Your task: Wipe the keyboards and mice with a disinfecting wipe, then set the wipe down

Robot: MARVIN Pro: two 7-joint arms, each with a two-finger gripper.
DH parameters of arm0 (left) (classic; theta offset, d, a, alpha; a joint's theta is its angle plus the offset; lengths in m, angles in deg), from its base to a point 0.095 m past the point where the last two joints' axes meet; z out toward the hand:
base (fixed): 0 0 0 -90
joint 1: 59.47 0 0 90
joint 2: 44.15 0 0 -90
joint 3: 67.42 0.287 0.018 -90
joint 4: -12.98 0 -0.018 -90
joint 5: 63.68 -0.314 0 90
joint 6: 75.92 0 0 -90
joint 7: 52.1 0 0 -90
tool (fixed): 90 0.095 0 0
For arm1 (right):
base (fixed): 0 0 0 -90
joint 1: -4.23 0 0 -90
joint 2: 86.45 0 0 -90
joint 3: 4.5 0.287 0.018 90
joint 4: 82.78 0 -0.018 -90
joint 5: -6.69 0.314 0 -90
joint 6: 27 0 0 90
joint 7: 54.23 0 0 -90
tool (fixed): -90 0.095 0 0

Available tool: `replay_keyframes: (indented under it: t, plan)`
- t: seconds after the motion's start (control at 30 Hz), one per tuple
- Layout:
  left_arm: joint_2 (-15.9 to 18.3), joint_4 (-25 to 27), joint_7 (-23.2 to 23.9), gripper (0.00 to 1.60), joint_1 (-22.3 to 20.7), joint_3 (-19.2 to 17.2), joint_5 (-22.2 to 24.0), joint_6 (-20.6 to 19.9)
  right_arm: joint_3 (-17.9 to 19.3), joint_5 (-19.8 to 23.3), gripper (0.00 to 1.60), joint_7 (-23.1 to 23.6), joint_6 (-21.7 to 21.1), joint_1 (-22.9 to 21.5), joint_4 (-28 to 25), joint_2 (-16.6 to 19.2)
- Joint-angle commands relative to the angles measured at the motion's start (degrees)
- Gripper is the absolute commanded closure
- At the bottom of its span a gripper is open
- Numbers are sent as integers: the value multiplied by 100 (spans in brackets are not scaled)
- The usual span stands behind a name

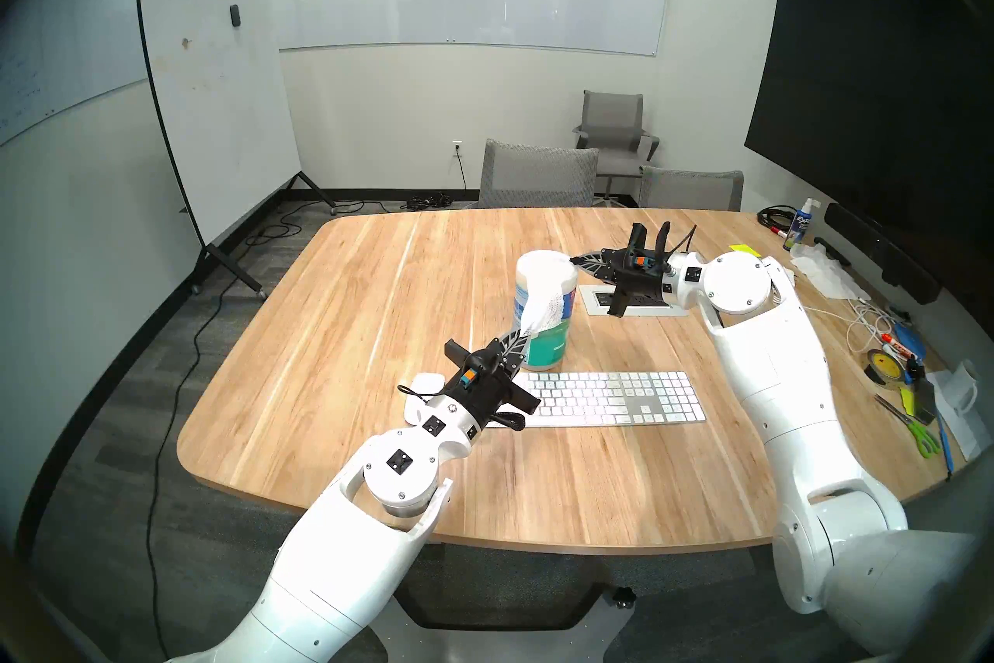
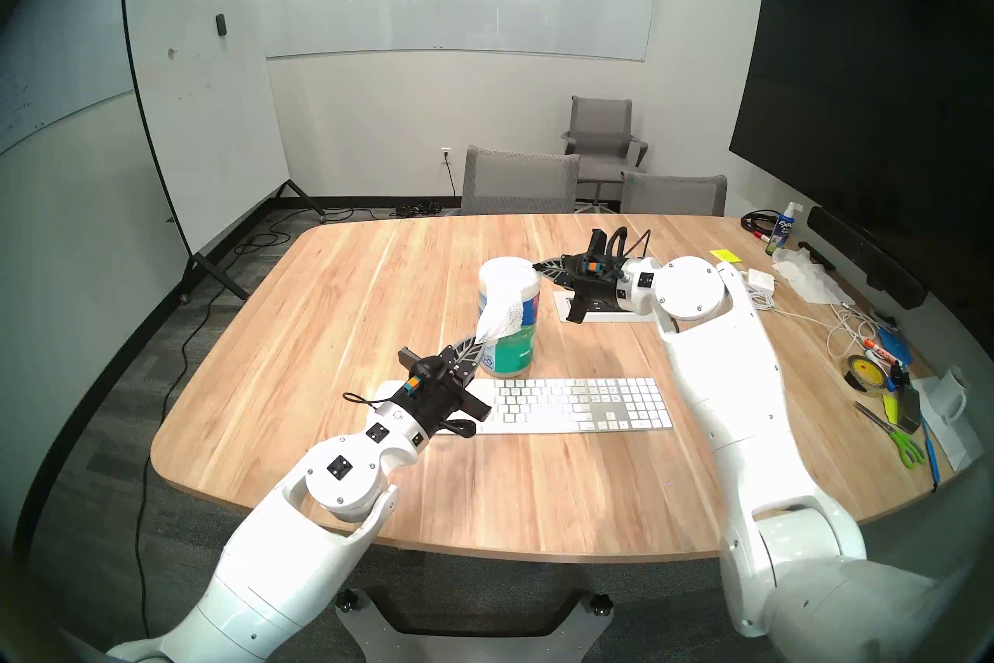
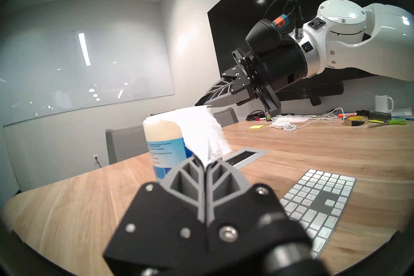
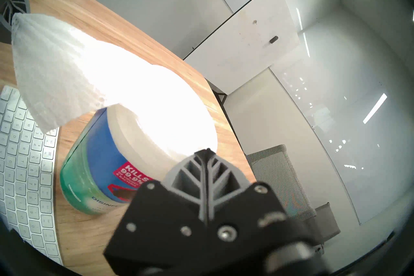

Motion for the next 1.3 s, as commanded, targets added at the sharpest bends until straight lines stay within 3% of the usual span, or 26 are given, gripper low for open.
replay_keyframes:
  t: [0.0,0.33,0.87,1.27]
  plan:
    - [27,105,52,160,-28,-39,66,168,18,10,160,-11,-9,-39,-57,-5]
    - [156,227,98,160,32,-154,161,173,21,8,160,-9,-8,-39,-56,-7]
    - [178,245,133,160,164,-329,416,507,24,5,160,-7,-7,-38,-56,-10]
    - [346,672,162,160,274,-551,564,412,29,2,160,-3,-4,-38,-54,-14]
